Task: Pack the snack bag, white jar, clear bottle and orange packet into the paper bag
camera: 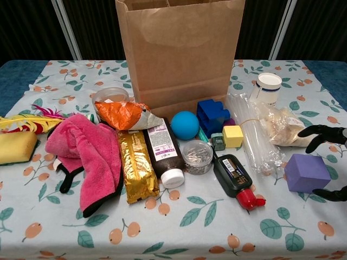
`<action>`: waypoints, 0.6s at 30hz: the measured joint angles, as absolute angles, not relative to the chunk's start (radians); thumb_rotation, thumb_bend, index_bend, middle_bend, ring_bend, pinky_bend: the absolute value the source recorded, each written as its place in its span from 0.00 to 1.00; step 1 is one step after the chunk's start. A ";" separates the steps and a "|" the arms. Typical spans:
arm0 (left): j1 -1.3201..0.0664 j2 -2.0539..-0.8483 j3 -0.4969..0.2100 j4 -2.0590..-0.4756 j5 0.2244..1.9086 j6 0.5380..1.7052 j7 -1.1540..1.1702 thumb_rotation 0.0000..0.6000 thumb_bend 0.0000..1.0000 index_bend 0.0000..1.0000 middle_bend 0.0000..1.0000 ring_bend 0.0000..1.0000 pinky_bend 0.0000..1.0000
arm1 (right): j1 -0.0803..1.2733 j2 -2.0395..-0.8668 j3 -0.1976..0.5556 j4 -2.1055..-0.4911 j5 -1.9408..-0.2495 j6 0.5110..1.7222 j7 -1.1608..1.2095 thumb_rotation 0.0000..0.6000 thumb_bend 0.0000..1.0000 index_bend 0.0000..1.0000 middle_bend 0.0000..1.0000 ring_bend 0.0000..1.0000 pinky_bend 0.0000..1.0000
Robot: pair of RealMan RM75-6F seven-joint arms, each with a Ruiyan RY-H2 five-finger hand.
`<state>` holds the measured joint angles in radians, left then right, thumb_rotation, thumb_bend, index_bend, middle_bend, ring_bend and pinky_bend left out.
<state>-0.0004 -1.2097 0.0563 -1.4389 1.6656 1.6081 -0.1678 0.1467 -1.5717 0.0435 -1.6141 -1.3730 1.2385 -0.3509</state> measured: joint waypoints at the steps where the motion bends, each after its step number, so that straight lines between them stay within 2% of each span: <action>1: -0.001 -1.209 0.056 -1.438 1.667 1.609 -0.168 1.00 0.00 0.09 0.10 0.07 0.15 | 0.150 -1.577 0.044 -1.616 -1.367 1.233 -0.355 1.00 0.07 0.19 0.30 0.14 0.15; 9: -0.003 -1.193 0.050 -1.438 1.671 1.623 -0.177 1.00 0.00 0.09 0.10 0.07 0.15 | 0.156 -1.621 0.039 -1.618 -1.354 1.257 -0.414 1.00 0.20 0.24 0.41 0.25 0.27; 18: -0.002 -1.203 0.057 -1.434 1.673 1.618 -0.174 1.00 0.00 0.09 0.10 0.07 0.15 | 0.149 -1.617 0.041 -1.622 -1.356 1.304 -0.424 1.00 0.28 0.28 0.44 0.28 0.31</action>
